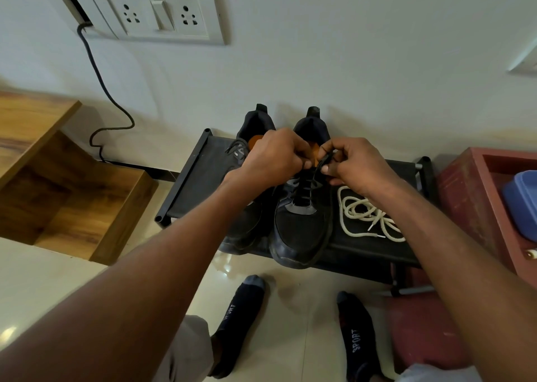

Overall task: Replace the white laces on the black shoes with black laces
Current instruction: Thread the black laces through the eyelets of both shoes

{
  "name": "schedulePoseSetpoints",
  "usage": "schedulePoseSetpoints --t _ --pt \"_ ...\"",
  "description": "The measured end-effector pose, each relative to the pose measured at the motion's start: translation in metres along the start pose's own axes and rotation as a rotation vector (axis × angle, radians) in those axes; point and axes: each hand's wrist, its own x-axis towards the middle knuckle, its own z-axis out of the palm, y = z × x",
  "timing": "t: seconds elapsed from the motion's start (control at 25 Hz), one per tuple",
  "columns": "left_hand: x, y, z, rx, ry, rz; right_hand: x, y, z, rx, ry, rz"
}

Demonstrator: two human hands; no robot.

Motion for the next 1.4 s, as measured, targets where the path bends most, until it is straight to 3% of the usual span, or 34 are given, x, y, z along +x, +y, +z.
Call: schedulePoseSetpoints --t 0.44,0.6,0.72,1.04,1.28,1.4 --pt "0.0 0.001 0.005 -0.089 0.011 -0.123 -0.002 -0.001 0.0 -0.045 0.005 -0.03" --pt "-0.003 0.011 0.01 0.047 0.076 -0.08 -0.002 -0.002 0.002 -0.045 0.016 -0.041" --pt "0.0 0.012 0.01 0.092 0.031 -0.054 -0.002 -0.001 0.002 -0.055 0.016 -0.033" --pt "0.004 0.004 0.01 -0.139 -0.044 -0.144 -0.001 0.0 0.004 -0.02 0.038 -0.016" --pt "0.0 0.012 0.016 0.12 0.091 -0.096 0.004 -0.002 -0.001 0.111 0.08 0.202" --pt "0.004 0.007 0.019 0.007 0.09 -0.059 0.0 -0.007 -0.001 0.159 0.079 0.288"
